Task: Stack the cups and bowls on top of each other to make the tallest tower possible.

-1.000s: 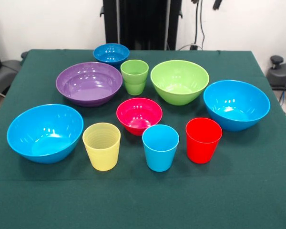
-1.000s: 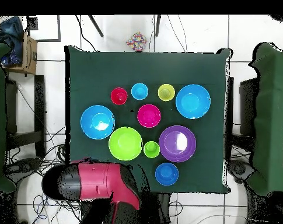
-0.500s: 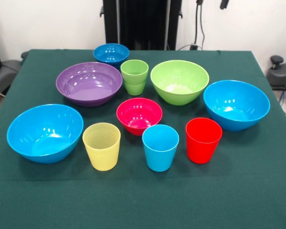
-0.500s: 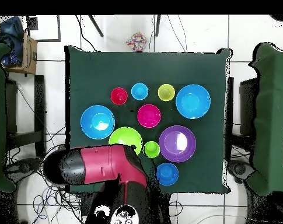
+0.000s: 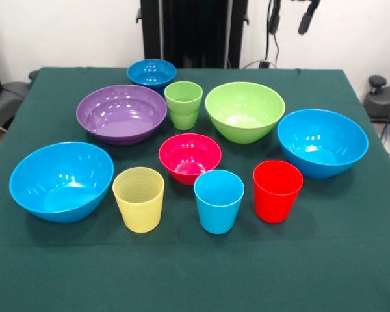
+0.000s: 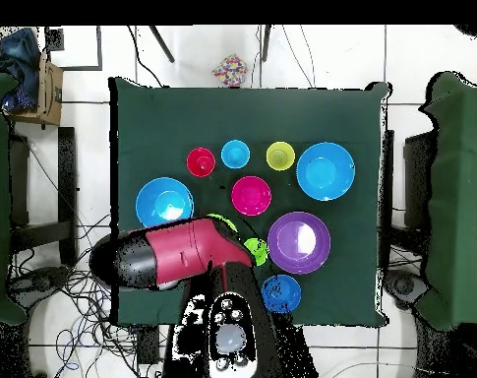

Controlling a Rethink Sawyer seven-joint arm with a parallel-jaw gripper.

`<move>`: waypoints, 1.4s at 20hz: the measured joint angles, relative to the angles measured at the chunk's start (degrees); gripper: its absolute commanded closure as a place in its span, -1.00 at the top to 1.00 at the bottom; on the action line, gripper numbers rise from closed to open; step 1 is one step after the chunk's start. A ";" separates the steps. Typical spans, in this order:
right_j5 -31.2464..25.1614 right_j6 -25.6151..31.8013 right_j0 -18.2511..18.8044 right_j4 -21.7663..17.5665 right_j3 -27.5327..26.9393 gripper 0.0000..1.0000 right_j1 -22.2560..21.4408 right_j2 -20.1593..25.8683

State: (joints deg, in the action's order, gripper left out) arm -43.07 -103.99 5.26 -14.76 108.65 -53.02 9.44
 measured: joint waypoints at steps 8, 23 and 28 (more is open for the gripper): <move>-0.01 0.84 1.73 -5.61 -0.03 1.00 2.86 5.77; 0.54 0.84 5.78 -7.07 1.30 1.00 2.41 12.88; 2.95 0.84 5.99 -7.07 4.85 1.00 -1.34 11.87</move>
State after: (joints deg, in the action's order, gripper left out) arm -40.12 -103.15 11.25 -21.82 113.51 -54.37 21.31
